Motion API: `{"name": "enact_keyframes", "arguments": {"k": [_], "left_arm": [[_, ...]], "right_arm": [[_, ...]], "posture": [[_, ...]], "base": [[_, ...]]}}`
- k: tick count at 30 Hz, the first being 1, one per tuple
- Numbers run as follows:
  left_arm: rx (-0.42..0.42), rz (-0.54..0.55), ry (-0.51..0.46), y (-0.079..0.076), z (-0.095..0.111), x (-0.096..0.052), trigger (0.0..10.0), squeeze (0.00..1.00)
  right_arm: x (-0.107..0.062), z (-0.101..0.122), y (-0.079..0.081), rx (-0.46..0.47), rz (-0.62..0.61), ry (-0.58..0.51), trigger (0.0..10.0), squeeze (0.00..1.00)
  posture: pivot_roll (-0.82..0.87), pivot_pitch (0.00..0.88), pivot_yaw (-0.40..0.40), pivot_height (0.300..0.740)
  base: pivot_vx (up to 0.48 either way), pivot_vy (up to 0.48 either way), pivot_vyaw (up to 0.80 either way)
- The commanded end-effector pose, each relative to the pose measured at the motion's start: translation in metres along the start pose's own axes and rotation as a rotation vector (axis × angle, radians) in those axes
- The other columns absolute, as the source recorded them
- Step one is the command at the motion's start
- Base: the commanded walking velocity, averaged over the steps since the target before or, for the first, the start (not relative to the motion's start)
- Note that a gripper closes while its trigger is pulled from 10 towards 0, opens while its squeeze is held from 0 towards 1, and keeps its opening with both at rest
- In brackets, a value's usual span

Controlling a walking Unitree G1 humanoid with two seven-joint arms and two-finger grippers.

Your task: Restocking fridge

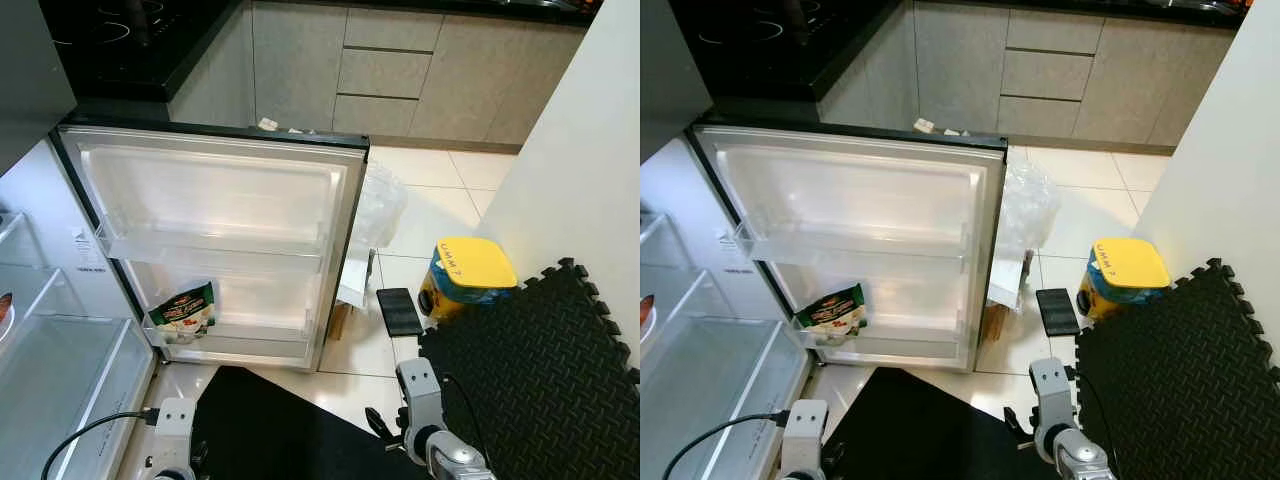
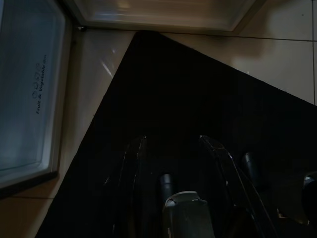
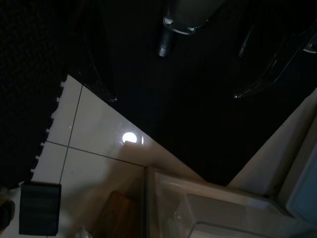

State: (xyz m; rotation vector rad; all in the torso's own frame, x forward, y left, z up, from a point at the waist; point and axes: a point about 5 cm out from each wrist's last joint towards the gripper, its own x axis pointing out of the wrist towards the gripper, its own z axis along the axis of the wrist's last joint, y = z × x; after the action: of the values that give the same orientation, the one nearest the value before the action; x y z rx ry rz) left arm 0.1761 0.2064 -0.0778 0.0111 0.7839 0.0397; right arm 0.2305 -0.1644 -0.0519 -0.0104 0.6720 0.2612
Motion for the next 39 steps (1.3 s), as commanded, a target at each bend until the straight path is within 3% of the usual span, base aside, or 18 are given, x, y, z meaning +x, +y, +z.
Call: {"name": "enact_keyframes", "arguments": {"k": [1, 4, 11, 21, 22, 25, 30, 34, 39], "left_arm": [[0.004, 0.02, 0.012, 0.009, -0.002, -0.002, 10.0, 0.0], [-0.015, 0.022, -0.018, -0.003, 0.01, 0.005, 10.0, 0.0], [-0.007, 0.014, -0.032, -0.008, 0.018, 0.008, 10.0, 0.0], [-0.042, 0.04, -0.032, -0.002, 0.016, 0.006, 10.0, 0.0], [-0.145, 0.09, -0.048, 0.006, 0.018, 0.006, 10.0, 0.0], [-0.158, 0.1, -0.084, 0.012, 0.024, 0.006, 10.0, 0.0], [-0.152, 0.104, -0.142, 0.013, 0.035, 0.007, 10.0, 0.0], [-0.087, 0.062, -0.182, 0.001, 0.039, 0.008, 10.0, 0.0], [-0.101, 0.064, -0.194, -0.002, 0.044, 0.009, 10.0, 0.0]], "right_arm": [[-0.002, -0.007, 0.0, 0.009, -0.008, 0.028, 10.0, 0.0], [-0.002, -0.007, 0.001, -0.02, 0.002, 0.032, 10.0, 0.0], [-0.001, -0.005, 0.002, -0.026, 0.0, 0.032, 10.0, 0.0], [0.0, -0.004, 0.002, -0.04, 0.007, 0.047, 10.0, 0.0], [0.001, -0.004, 0.004, -0.041, 0.013, 0.048, 10.0, 0.0], [0.003, -0.003, 0.008, -0.04, 0.021, 0.048, 10.0, 0.0], [0.005, 0.002, 0.009, -0.029, 0.027, 0.032, 10.0, 0.0], [0.004, 0.003, 0.006, -0.022, 0.036, 0.024, 10.0, 0.0], [0.003, 0.004, 0.003, -0.044, 0.032, 0.026, 10.0, 0.0]], "posture": [[-0.02, 0.019, -0.049, 0.738], [-0.02, 0.015, -0.051, 0.738], [-0.02, 0.007, -0.066, 0.738], [-0.03, 0.014, -0.083, 0.738], [-0.03, 0.022, -0.087, 0.738], [-0.02, 0.032, -0.079, 0.738], [0.02, 0.06, -0.083, 0.738], [0.01, 0.044, -0.106, 0.738], [-0.01, 0.026, -0.091, 0.738]], "base": [[0.0, 0.0, 0.0], [0.0, 0.0, 0.0], [0.0, 0.0, 0.0], [0.0, 0.0, 0.0], [0.0, 0.0, 0.0], [0.0, 0.0, 0.0], [0.0, 0.0, 0.0], [0.0, 0.0, 0.0], [0.0, 0.0, 0.0]]}}
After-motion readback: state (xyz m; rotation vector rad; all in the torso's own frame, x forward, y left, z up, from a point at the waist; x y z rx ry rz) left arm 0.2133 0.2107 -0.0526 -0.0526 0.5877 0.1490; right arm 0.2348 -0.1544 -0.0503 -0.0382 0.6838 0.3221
